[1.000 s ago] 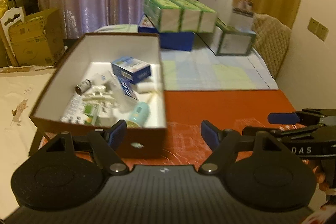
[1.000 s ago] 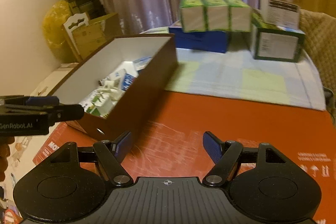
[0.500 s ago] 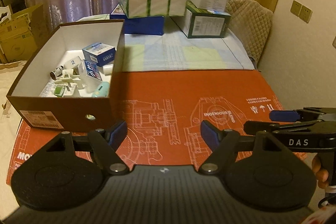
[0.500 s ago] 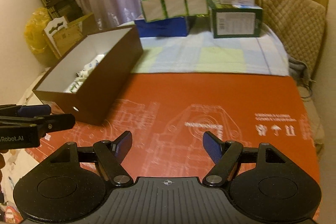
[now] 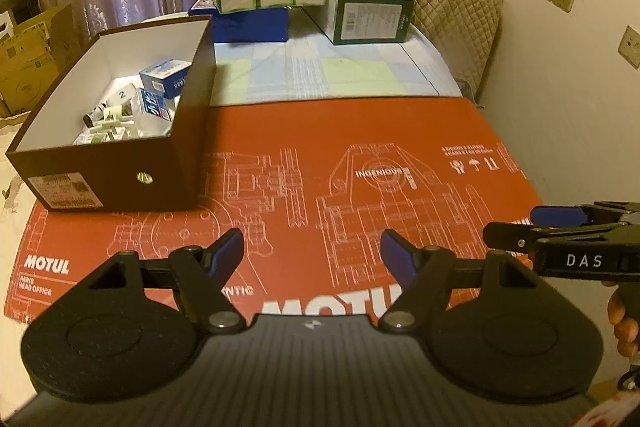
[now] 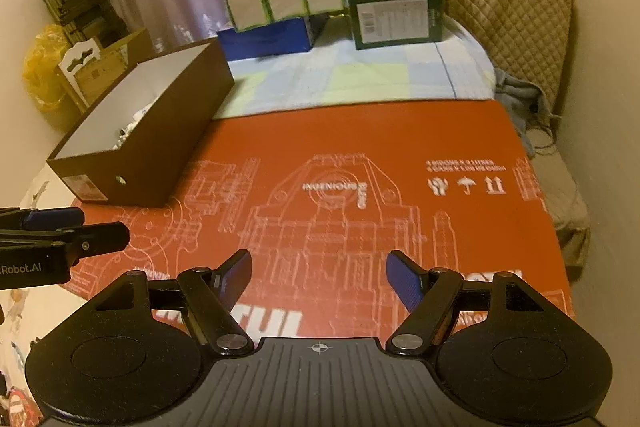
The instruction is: Organize rigid objects
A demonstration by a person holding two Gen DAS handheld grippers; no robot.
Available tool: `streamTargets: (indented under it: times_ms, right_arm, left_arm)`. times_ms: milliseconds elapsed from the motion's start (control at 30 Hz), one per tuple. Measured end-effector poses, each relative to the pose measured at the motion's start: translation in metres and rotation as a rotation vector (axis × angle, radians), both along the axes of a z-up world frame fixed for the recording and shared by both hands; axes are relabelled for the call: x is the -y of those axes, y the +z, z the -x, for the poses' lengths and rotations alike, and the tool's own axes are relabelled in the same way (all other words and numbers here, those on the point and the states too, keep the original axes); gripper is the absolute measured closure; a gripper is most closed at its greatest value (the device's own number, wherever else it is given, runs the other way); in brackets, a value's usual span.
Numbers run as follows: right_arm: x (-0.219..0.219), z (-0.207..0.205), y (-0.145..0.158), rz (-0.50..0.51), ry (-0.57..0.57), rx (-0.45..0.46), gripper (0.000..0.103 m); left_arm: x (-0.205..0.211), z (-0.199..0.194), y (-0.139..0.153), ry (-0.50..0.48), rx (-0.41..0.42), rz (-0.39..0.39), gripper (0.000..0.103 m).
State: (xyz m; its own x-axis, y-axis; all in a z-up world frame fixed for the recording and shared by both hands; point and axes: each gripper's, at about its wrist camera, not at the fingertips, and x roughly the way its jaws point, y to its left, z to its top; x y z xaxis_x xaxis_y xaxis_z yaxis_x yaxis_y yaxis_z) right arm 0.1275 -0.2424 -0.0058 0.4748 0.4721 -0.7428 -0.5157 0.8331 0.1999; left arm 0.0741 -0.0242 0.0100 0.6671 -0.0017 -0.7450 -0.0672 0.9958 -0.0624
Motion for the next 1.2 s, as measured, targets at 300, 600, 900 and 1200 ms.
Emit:
streamTargets:
  times_ms: [300,600,900,1200]
  right_arm:
    - [0.018,0.028,0.000,0.014,-0.003,-0.001,0.032]
    - [0.028,0.046,0.001,0.023,0.005,0.006,0.032]
    - [0.029,0.057,0.003,0.012,0.020,0.006,0.032]
    - [0.025,0.066,0.004,0.000,0.035,0.008,0.032]
  left_arm:
    - [0.016,0.025,-0.001,0.000,0.004,-0.003,0.031]
    - [0.025,0.047,-0.001,0.013,0.012,-0.001,0.031]
    - [0.026,0.059,-0.004,0.028,0.003,-0.011,0.031]
    - [0.028,0.065,-0.005,0.025,0.004,-0.015,0.031]
